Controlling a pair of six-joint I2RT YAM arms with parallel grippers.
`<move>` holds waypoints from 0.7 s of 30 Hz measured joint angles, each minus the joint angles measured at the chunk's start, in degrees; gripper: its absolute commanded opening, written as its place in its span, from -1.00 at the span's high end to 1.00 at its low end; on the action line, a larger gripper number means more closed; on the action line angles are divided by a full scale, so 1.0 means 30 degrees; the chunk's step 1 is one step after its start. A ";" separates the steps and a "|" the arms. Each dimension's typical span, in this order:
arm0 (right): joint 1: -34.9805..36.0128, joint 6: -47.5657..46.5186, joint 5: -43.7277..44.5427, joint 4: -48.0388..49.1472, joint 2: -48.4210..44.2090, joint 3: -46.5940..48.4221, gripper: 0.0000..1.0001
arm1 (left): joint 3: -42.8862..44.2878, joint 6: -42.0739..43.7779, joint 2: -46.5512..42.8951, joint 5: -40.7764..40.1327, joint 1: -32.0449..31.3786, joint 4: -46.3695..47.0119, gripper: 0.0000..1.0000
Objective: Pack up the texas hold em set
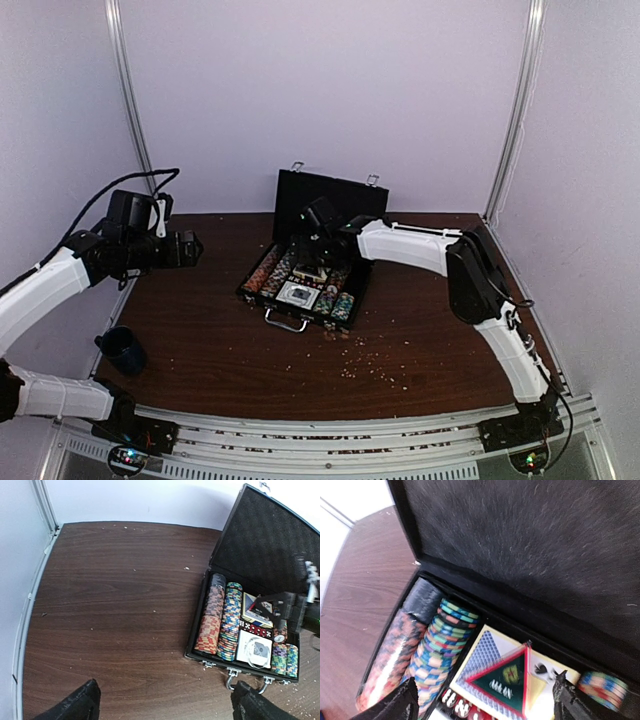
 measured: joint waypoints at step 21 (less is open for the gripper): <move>-0.4226 -0.1559 -0.0255 0.4029 -1.7318 -1.7675 -1.00 | -0.0634 -0.3249 -0.0066 -0.2149 0.0007 0.0787 -0.96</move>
